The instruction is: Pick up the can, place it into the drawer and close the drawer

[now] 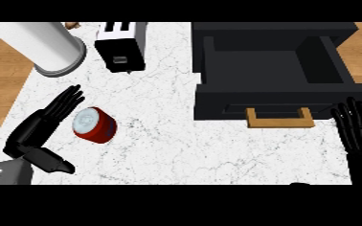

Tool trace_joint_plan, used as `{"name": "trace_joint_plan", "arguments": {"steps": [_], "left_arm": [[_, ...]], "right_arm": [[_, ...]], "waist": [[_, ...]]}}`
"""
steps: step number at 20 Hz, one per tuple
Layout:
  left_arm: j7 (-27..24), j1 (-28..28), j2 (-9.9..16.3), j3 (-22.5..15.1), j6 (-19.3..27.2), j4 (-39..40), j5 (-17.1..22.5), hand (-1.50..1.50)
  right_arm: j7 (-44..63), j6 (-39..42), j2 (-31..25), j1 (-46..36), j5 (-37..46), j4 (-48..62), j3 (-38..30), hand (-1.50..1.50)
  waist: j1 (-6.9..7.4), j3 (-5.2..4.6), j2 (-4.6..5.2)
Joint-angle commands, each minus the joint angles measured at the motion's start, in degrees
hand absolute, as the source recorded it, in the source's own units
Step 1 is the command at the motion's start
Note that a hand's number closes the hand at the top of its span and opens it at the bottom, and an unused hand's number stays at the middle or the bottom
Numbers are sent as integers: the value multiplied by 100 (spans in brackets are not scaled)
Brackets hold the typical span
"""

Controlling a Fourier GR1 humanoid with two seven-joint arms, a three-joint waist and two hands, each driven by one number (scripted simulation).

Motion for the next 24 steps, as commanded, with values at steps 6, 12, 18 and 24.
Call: {"name": "trace_joint_plan", "arguments": {"steps": [6, 12, 18, 24], "left_arm": [[-1331, -198, 311, -93, 106, 1300, -693, -150], [-1650, -669, 319, -256, 355, 2200, -917, -150], [-1714, -964, 247, -285, 566, 2807, -900, -150], [-2496, -993, 152, -480, 835, 3435, -1154, -150]], "right_arm": [[-314, 265, -134, -93, -258, 374, -402, -150], [255, -87, 49, -437, 117, 44, -66, -150], [389, 81, -64, -278, -177, -213, -276, -150], [310, 59, 46, -165, -6, -204, -151, -150]], "waist": [[-6, 0, 3], [-3, -1, 3], [-11, -1, 1], [-16, -3, 7]]}}
